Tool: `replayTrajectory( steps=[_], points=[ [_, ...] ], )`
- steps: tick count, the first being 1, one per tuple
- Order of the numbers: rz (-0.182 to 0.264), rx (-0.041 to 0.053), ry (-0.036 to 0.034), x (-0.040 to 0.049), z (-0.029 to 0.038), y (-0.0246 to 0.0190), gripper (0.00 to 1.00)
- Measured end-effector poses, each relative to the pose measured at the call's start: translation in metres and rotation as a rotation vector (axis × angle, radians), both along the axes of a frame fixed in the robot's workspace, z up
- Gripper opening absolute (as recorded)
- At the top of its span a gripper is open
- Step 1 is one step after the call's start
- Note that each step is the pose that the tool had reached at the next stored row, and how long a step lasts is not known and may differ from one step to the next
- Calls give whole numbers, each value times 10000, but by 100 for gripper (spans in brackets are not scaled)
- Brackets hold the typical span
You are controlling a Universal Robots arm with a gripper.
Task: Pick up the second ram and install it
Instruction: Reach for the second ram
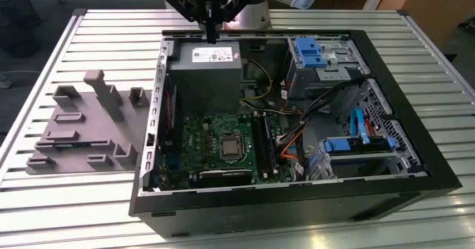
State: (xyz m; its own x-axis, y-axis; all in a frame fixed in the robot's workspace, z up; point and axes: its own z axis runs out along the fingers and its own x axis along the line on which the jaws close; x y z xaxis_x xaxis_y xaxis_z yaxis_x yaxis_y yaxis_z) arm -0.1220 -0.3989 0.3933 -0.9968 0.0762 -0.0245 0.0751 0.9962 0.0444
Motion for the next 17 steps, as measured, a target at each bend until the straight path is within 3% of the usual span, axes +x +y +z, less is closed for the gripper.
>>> replayTrajectory(
  steps=[17],
  points=[
    [0, 0, -1, -56, -3, 0, 11]
  ],
)
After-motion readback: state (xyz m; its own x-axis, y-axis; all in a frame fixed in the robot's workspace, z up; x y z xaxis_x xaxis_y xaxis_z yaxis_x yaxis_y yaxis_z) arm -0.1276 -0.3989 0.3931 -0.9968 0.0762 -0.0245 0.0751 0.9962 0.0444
